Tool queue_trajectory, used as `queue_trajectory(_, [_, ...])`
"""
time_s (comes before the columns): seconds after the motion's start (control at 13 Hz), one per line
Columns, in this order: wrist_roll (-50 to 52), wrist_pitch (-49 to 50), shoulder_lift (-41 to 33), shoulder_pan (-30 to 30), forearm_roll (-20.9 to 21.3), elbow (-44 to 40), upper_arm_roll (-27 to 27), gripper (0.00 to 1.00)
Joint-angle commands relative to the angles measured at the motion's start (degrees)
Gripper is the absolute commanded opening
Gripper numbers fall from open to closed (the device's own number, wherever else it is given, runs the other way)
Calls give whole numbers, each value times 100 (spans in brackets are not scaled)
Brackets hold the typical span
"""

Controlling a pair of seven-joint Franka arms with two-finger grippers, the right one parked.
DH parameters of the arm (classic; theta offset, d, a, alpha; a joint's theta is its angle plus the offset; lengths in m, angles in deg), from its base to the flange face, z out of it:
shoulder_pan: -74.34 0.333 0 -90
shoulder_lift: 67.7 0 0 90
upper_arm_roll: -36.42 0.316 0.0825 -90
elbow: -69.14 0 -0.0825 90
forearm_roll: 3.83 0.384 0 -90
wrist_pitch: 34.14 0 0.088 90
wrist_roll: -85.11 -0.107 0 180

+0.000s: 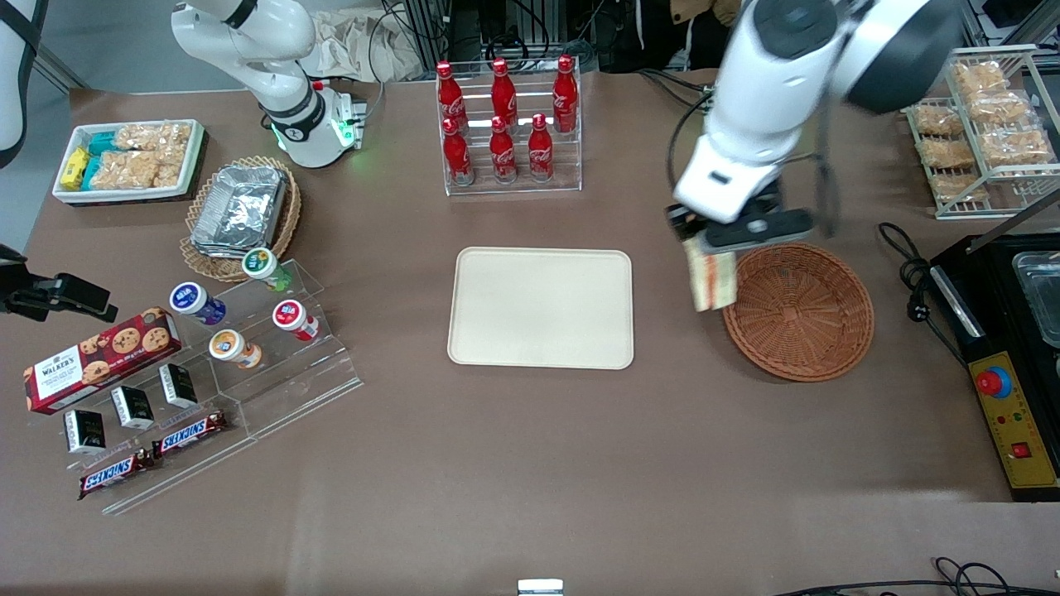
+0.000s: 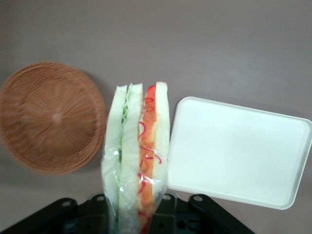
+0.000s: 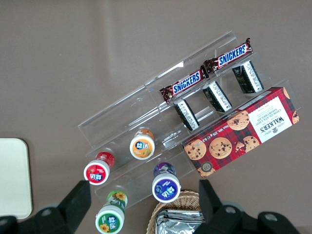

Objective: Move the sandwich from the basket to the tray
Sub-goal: 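Carry the sandwich over the cream tray and lower it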

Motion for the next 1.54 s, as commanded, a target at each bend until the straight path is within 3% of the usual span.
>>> queue_trajectory(0.0, [-9,-1401,39,30,25,1112,-348,0])
queue_trajectory(0.15, [316,-2160,423,30,217,1484,-664,0])
queue_trajectory(0.38, [754,-2803,1337,-277,1041,1564,-719,0])
queue_trajectory(0.69, [1880,-3472,2454,-392,2702,1556,-710,0])
queue_trajectory(0.92, [2075,-3534,2737,-366,3048,1503,-692,3])
queue_trajectory(1.0, [2066,-3552,2764,-366,3048,1494,-675,56])
queue_trajectory(1.08, [2066,-3561,2764,-357,3066,1494,-675,100])
queue_trajectory(1.46, [2075,-3465,2694,-357,3048,1371,-675,100])
